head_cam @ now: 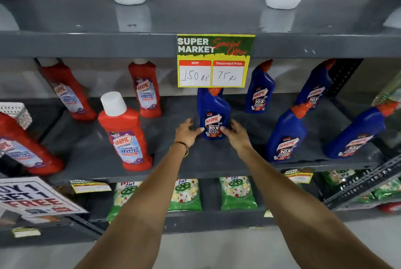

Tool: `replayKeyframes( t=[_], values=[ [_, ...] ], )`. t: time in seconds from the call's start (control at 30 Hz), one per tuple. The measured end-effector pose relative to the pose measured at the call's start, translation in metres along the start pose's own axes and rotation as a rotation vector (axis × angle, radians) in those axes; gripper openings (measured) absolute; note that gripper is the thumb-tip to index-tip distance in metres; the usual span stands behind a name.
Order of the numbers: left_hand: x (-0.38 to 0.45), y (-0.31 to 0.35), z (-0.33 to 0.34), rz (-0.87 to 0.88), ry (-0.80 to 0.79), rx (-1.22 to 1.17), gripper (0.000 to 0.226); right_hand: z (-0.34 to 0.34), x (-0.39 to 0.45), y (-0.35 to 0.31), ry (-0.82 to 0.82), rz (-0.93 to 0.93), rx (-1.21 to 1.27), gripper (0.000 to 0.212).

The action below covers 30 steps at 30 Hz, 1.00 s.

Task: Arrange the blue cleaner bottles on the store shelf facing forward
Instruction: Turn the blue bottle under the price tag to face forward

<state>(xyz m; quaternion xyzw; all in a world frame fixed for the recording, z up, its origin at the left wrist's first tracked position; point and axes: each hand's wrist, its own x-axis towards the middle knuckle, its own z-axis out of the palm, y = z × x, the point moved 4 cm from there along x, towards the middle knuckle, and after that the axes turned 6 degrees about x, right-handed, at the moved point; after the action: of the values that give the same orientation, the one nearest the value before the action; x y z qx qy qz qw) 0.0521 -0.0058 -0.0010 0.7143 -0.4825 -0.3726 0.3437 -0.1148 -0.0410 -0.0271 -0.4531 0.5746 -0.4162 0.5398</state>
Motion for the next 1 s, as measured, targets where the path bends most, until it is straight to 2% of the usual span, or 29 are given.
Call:
replayKeyframes(
  t=[0.07, 0.2, 0.43, 1.0],
  values=[
    [0.005, 0.004, 0.006, 0.016, -0.021, -0.017, 0.068, -0.001, 0.008, 0.002, -0.036, -0.032, -0.009, 0.058],
    [0.011, 0.007, 0.015, 0.049, -0.056, -0.022, 0.053, -0.001, 0.014, 0.004, -0.091, -0.03, -0.009, 0.048],
    [0.006, 0.004, 0.015, 0.031, -0.011, -0.059, 0.043, -0.002, 0.008, 0.003, -0.081, -0.004, 0.009, 0.045],
    [-0.064, -0.01, 0.012, 0.07, 0.022, 0.018, 0.039, -0.019, -0.062, 0.018, -0.088, -0.056, -0.047, 0.045]
  ],
)
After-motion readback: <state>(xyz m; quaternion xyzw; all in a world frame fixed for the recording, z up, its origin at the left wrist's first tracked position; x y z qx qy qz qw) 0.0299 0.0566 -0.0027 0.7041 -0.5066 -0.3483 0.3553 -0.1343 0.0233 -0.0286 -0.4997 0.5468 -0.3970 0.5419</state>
